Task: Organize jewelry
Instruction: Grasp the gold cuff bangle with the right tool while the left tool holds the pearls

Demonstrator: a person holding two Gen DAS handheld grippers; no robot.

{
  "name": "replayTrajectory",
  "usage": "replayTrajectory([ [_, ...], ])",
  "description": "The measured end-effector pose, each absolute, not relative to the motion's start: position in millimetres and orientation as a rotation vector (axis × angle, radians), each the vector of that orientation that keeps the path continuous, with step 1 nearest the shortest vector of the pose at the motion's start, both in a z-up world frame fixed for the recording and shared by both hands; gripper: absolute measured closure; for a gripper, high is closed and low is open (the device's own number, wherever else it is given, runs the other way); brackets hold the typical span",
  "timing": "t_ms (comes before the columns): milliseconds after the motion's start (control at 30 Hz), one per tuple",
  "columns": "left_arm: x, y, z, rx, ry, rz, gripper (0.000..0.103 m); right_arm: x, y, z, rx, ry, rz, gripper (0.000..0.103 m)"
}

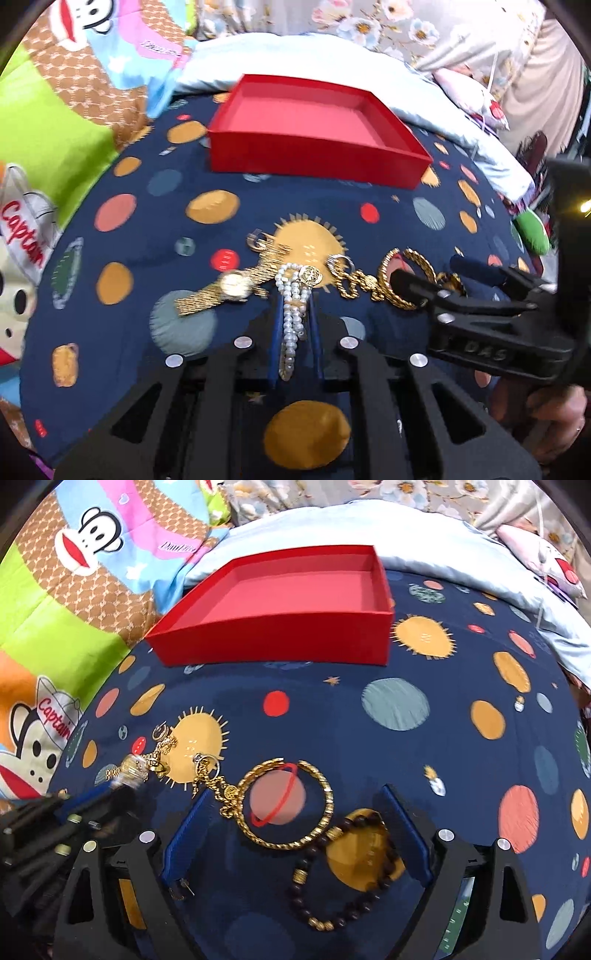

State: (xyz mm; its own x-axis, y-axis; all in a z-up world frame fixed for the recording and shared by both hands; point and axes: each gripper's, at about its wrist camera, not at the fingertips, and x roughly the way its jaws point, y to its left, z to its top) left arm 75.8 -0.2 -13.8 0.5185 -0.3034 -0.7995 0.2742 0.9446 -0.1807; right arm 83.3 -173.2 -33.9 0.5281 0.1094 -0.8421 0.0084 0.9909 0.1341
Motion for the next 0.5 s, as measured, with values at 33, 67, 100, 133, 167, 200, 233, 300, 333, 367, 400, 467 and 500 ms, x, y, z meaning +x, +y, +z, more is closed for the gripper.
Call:
replayTrajectory([
  [33, 75.6, 2.8, -11.7, -0.037, 0.962, -0.341, 0.09, 84.7, -170.8, -36.0, 0.119, 1.018, 0.064, 0.015],
  [67, 75.2, 5.9, -9.4, -0.04, 0.957, -0.334, 0.09, 86.5, -168.1, -38.6, 0.108, 1.023, 0.065, 0.016],
  [100, 75.0, 7.5, -8.1, -0.042, 0.955, -0.331, 0.09, 87.2, -166.8, -40.4, 0.1, 1.027, 0.065, 0.017],
  [133, 74.9, 8.9, -6.8, -0.044, 0.953, -0.327, 0.09, 87.6, -165.4, -41.6, 0.087, 1.025, 0.062, 0.018],
  [167, 74.6, 10.3, -6.5, -0.047, 0.952, -0.325, 0.09, 87.5, -163.8, -42.0, 0.072, 1.02, 0.058, 0.019],
  [200, 74.8, 11.2, -6.2, -0.053, 0.954, -0.327, 0.09, 87.8, -162.3, -42.4, 0.053, 1.018, 0.053, 0.02],
  [233, 74.7, 11.4, -6.3, -0.054, 0.955, -0.327, 0.09, 87.8, -161.8, -42.5, 0.04, 1.015, 0.048, 0.024],
  [300, 74.3, 11.1, -6.5, -0.055, 0.956, -0.33, 0.09, 87.4, -161.6, -42.6, 0.016, 1.007, 0.04, 0.03],
  [333, 74.3, 11.6, -6.3, -0.056, 0.956, -0.332, 0.09, 86.8, -162.1, -42.3, 0.009, 1.004, 0.037, 0.034],
  [367, 73.4, 11.7, -6.4, -0.057, 0.956, -0.333, 0.09, 86.2, -162.6, -42.1, 0.006, 1.001, 0.036, 0.04],
  [400, 73.2, 11.3, -6.3, -0.057, 0.956, -0.337, 0.09, 85.5, -162.7, -41.5, 0.005, 0.998, 0.043, 0.043],
  [467, 72.3, 9.0, -6.4, -0.055, 0.956, -0.339, 0.09, 84.3, -162.7, -41.5, 0.002, 0.995, 0.048, 0.043],
  [500, 71.7, 8.4, -6.1, -0.055, 0.956, -0.343, 0.09, 83.8, -162.7, -41.5, 0.001, 0.993, 0.05, 0.043],
])
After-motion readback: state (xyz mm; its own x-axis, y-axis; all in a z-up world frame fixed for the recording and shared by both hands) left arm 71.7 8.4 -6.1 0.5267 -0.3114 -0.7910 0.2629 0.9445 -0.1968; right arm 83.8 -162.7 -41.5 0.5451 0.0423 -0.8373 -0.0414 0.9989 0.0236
